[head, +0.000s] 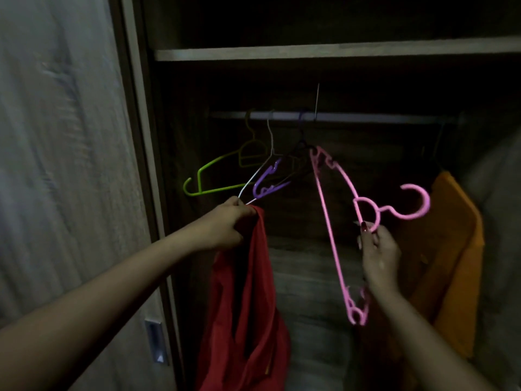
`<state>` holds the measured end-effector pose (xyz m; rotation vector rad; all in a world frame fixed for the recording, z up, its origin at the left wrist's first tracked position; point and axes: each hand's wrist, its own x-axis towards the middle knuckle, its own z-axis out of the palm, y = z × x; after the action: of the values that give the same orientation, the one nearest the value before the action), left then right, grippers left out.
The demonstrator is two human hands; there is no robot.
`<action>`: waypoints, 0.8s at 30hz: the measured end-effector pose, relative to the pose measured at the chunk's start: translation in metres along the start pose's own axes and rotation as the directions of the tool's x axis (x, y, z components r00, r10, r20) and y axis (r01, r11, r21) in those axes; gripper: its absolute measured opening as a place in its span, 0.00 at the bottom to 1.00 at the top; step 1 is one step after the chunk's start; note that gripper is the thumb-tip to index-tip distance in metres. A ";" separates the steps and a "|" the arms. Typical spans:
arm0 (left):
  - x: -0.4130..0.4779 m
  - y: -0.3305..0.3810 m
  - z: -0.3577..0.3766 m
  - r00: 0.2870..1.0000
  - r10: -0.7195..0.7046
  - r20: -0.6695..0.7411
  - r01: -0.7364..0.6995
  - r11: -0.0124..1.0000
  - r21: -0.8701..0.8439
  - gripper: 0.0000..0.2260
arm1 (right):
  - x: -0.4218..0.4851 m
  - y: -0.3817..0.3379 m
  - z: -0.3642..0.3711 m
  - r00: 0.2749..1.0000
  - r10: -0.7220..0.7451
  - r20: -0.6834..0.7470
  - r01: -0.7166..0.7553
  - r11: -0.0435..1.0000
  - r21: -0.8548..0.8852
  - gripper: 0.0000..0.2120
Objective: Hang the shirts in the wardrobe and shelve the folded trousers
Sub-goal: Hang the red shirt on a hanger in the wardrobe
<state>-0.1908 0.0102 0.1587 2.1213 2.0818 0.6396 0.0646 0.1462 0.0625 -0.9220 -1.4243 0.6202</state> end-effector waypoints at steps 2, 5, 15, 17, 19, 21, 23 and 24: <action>0.005 0.002 0.008 1.000 -0.022 0.012 0.022 1.000 -0.016 0.26 | -0.028 -0.021 -0.004 0.998 0.042 0.044 -0.050 0.979 0.196 0.09; 0.010 0.007 0.020 0.999 -0.034 0.029 0.035 0.999 -0.041 0.27 | -0.051 -0.060 -0.005 0.998 0.031 0.057 -0.054 0.885 0.462 0.09; 0.005 0.017 -0.001 0.999 -0.038 -0.019 0.026 0.908 -0.419 0.24 | -0.079 0.001 0.017 0.953 -0.082 0.291 0.039 0.988 0.150 0.09; 0.001 0.003 -0.010 0.997 -0.071 -0.002 0.060 0.858 -0.509 0.20 | -0.071 0.028 -0.004 0.926 -0.008 0.378 0.014 1.000 -0.015 0.11; 0.000 -0.013 -0.010 0.998 -0.052 0.026 0.058 0.894 -0.445 0.18 | -0.058 0.036 -0.026 0.855 0.005 0.519 0.081 0.986 -0.143 0.14; 0.003 -0.026 0.000 0.999 -0.041 0.014 0.043 0.968 -0.246 0.21 | -0.044 0.032 -0.040 0.777 -0.039 0.628 0.246 0.938 -0.246 0.12; 0.006 -0.030 0.013 0.999 -0.030 0.029 0.033 0.990 -0.136 0.25 | -0.031 0.022 -0.044 0.715 -0.113 0.690 0.405 0.871 -0.278 0.10; 0.008 -0.029 0.019 0.999 0.003 0.036 0.000 0.996 -0.088 0.25 | -0.027 0.014 -0.043 0.693 -0.153 0.705 0.462 0.845 -0.270 0.09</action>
<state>-0.2114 0.0235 0.1329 2.0710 1.9950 0.6747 0.1069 0.1246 0.0402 -0.7781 -2.3947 0.3722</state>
